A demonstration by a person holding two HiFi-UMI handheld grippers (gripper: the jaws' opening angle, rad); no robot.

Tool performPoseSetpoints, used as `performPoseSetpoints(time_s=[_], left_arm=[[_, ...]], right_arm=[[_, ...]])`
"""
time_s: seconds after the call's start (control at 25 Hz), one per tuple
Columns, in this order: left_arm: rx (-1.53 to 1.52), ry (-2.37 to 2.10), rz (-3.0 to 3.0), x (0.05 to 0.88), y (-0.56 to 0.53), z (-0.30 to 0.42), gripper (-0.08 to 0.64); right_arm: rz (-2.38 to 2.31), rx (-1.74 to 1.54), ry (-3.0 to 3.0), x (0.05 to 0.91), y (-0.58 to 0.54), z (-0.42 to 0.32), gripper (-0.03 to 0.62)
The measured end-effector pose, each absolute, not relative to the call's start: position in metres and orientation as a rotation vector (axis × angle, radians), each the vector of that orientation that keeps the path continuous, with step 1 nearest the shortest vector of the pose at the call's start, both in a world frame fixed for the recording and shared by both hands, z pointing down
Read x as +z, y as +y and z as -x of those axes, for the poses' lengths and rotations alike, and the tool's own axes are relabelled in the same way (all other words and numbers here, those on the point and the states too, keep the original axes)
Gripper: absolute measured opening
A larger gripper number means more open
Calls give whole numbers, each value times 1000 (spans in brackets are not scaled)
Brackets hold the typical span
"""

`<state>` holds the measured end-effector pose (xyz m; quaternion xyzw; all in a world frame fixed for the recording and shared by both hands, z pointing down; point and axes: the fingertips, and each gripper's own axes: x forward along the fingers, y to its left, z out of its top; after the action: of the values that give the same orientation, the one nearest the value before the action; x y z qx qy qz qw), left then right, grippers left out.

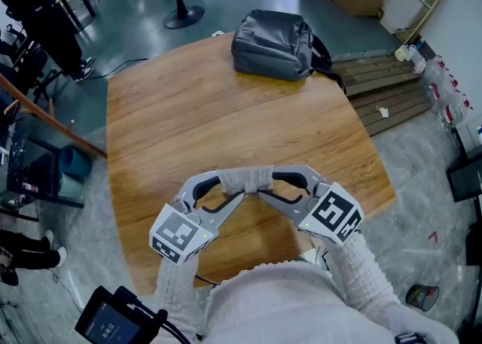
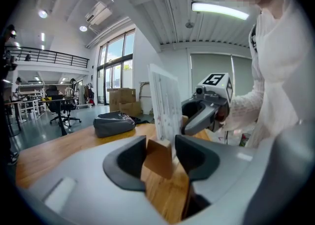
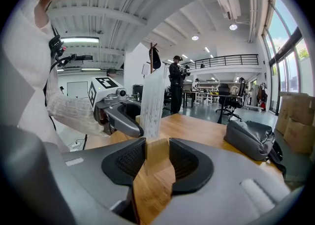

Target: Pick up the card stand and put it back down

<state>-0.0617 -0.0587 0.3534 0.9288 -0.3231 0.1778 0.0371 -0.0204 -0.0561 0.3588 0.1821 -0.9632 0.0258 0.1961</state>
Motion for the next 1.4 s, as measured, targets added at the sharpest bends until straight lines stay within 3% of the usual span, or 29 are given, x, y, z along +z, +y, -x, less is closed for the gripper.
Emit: performPoseSetpoints(time_s=[0.6,1.4], left_arm=[[525,-982,-2822,364,-57,62,192],[543,-954,-2705,486,-81,65,190]], right_arm=[[-495,74,-2705,366,-54,22,149],[-397,61,-2584,486,-80,25,150]])
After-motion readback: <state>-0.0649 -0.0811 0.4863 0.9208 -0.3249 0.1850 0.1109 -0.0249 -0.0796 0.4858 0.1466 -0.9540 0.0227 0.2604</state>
